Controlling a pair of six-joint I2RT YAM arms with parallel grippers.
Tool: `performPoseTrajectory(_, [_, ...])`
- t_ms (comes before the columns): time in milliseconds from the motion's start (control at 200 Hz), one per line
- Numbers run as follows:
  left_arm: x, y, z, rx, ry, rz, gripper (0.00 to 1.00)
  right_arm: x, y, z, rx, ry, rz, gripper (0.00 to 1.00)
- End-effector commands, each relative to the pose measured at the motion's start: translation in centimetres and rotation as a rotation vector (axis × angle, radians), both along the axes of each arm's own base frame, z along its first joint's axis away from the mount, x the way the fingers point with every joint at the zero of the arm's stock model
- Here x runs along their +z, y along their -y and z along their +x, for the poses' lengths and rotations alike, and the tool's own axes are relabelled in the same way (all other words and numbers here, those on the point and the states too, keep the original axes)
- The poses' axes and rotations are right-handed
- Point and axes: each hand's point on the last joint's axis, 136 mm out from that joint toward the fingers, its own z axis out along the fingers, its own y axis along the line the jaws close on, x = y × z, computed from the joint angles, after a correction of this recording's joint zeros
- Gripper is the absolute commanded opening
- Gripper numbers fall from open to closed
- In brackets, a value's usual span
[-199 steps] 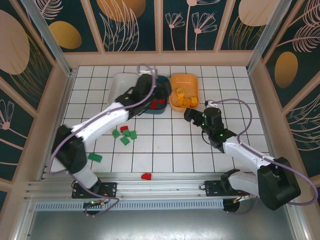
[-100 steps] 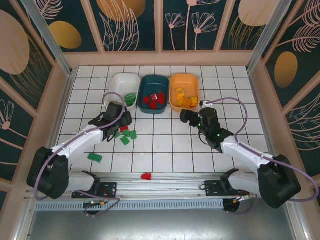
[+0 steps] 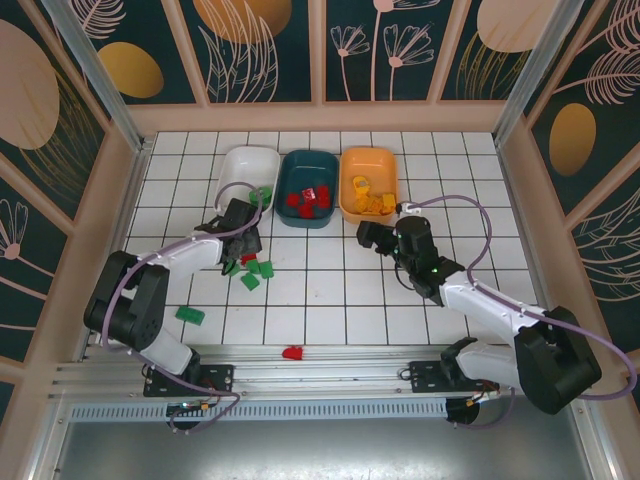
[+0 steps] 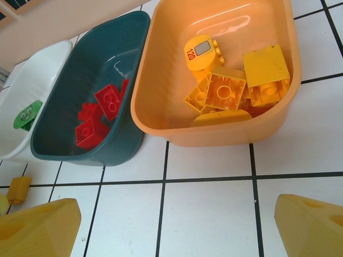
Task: Sort the legos into containers by color
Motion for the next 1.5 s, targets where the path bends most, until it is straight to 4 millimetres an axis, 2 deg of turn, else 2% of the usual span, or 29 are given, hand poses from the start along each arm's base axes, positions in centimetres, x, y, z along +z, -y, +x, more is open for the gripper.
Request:
performPoseTrajectory(0, [0.4,-0.3,1.5,-0.002,0.026,0.042,0.70,1.3,-0.3,0.7,-0.006,0.039,-0.007,0.94])
performPoseTrajectory(205, [-1.2,-0.7,2.1,0.011,-0.012,0.079,0.67,1.3,-0.2,0.7,-0.008,0.040,-0.012,0.94])
performPoseTrajectory(265, [-1.1,-0.6,2.3,0.007,-0.003,0.073,0.66,1.4,-0.2,0.7,-0.008,0.043,-0.011,0.94])
performPoseTrajectory(290, [-2.1,-0.7,2.2,0.007,-0.027,0.082,0.65,1.5,-0.2,0.7,-0.009,0.044,-0.010,0.94])
performPoseTrajectory(515, [-3.2,-0.8,2.9,0.005,-0.031,0.080,0.60,1.5,-0.2,0.7,-0.008,0.043,-0.010,0.93])
performPoseTrajectory(666, [-3.2,-0.5,3.5,-0.003,-0.015,0.066,0.53,1.5,-0.2,0.7,-0.007,0.042,-0.010,0.91])
performPoseTrajectory(781, [-3.2,-0.2,3.6,-0.011,-0.018,0.056,0.43,1.5,-0.1,0.6,-0.007,0.043,-0.011,0.90])
performPoseTrajectory(1006, [-1.2,-0.2,3.1,-0.010,0.008,0.032,0.30,1.8,0.0,0.6,-0.012,0.052,-0.010,0.90])
performPoseTrajectory(1021, [-0.1,-0.1,3.3,-0.011,0.034,0.021,0.30,1.8,0.1,0.6,-0.014,0.053,-0.011,0.90])
performPoseTrajectory(1141, [1.9,0.5,2.8,-0.019,0.074,-0.037,0.25,1.9,0.2,0.7,-0.021,0.056,-0.011,0.89])
performPoseTrajectory(1236, [3.8,2.0,2.5,-0.043,0.106,-0.113,0.24,1.9,0.4,0.7,-0.031,0.060,-0.013,0.89])
performPoseTrajectory(1281, [5.1,3.6,2.4,-0.076,0.130,-0.154,0.24,1.9,0.6,0.7,-0.041,0.062,-0.015,0.89])
performPoseTrajectory(1336, [7.3,6.3,2.3,-0.132,0.173,-0.194,0.24,2.0,1.2,0.8,-0.070,0.062,-0.013,0.89])
performPoseTrajectory(1356, [7.4,7.2,2.1,-0.153,0.174,-0.197,0.24,1.9,1.3,0.8,-0.077,0.060,-0.010,0.89])
performPoseTrajectory(1391, [9.5,9.3,2.7,-0.192,0.215,-0.221,0.25,1.8,1.4,0.7,-0.084,0.055,0.000,0.89])
performPoseTrajectory(1416, [10.3,10.8,2.9,-0.222,0.225,-0.237,0.25,1.6,2.6,1.1,-0.121,0.048,0.010,0.89])
performPoseTrajectory(1496, [12.3,15.8,3.9,-0.323,0.254,-0.316,0.24,1.3,4.0,1.4,-0.160,0.029,0.059,0.89])
